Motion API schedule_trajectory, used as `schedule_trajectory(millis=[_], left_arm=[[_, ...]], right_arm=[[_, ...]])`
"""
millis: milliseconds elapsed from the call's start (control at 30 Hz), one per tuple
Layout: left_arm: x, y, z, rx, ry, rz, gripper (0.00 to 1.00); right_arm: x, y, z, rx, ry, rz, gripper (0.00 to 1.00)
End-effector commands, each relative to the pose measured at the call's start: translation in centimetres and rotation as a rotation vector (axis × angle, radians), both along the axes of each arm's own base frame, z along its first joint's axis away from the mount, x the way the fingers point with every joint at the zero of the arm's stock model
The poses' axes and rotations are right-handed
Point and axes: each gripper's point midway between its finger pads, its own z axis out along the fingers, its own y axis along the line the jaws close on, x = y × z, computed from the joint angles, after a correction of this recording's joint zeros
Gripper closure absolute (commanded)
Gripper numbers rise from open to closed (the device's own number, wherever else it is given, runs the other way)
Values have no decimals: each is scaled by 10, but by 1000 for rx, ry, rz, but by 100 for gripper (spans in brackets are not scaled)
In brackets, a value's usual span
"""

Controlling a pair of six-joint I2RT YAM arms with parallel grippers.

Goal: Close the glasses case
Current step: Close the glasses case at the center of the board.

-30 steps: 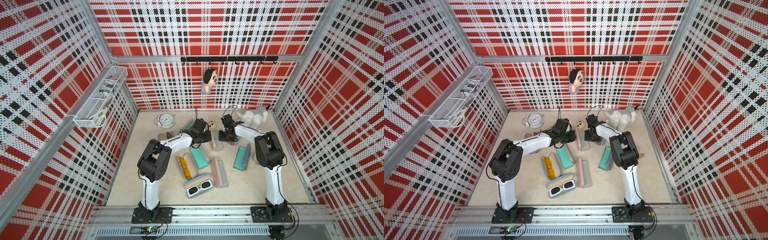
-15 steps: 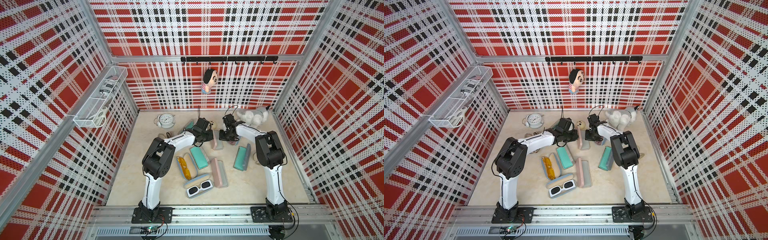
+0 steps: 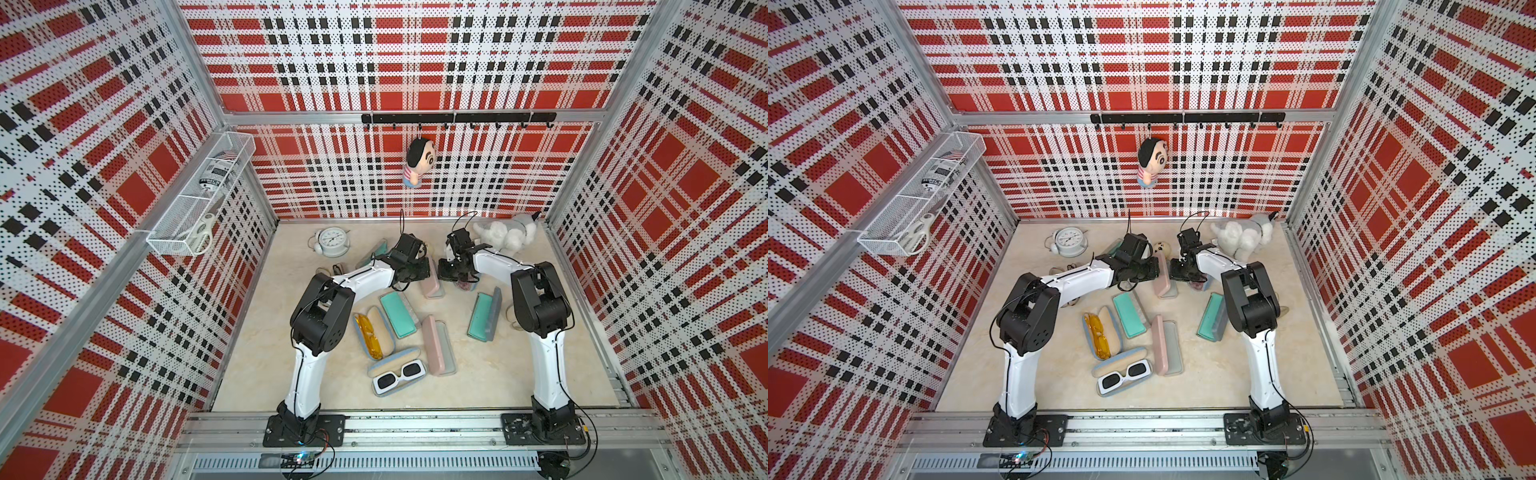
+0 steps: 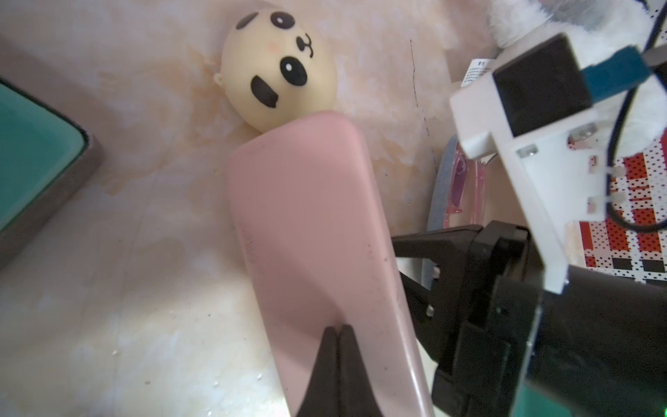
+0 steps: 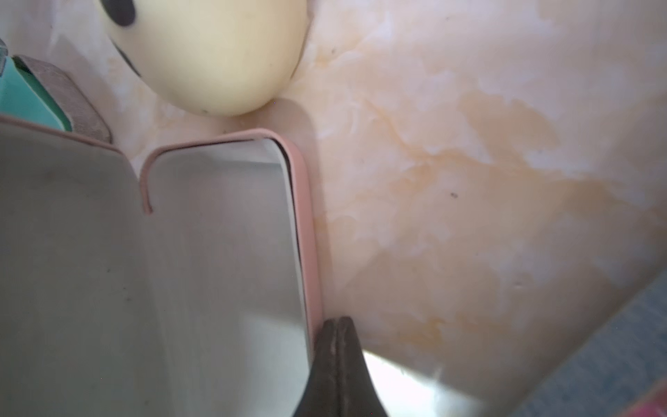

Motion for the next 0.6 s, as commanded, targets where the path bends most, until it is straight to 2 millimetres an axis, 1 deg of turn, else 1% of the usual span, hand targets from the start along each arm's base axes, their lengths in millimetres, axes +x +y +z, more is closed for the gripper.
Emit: schedule_trajectory(millis=[0, 133, 333, 400, 467, 567], left_arm=[[-14, -16, -25, 21, 48, -54, 100], [-15, -14, -32, 31, 60, -53, 100], [-13, -13, -29, 34, 51, -43, 100], [-11, -11, -25, 35, 42, -36, 100], [-8, -8, -15, 32, 22, -24, 100], [-1, -3, 11, 21, -32, -4, 100]], right_arm=[[-11, 24, -2, 84, 25, 51, 100], [-11, 24, -1, 86, 23, 53, 100], [-9, 19, 3, 57, 9, 31, 100], [-7, 15, 8, 43, -5, 19, 100], [-6, 11, 14, 23, -22, 5, 100], [-3, 4, 31, -3, -60, -16, 99]])
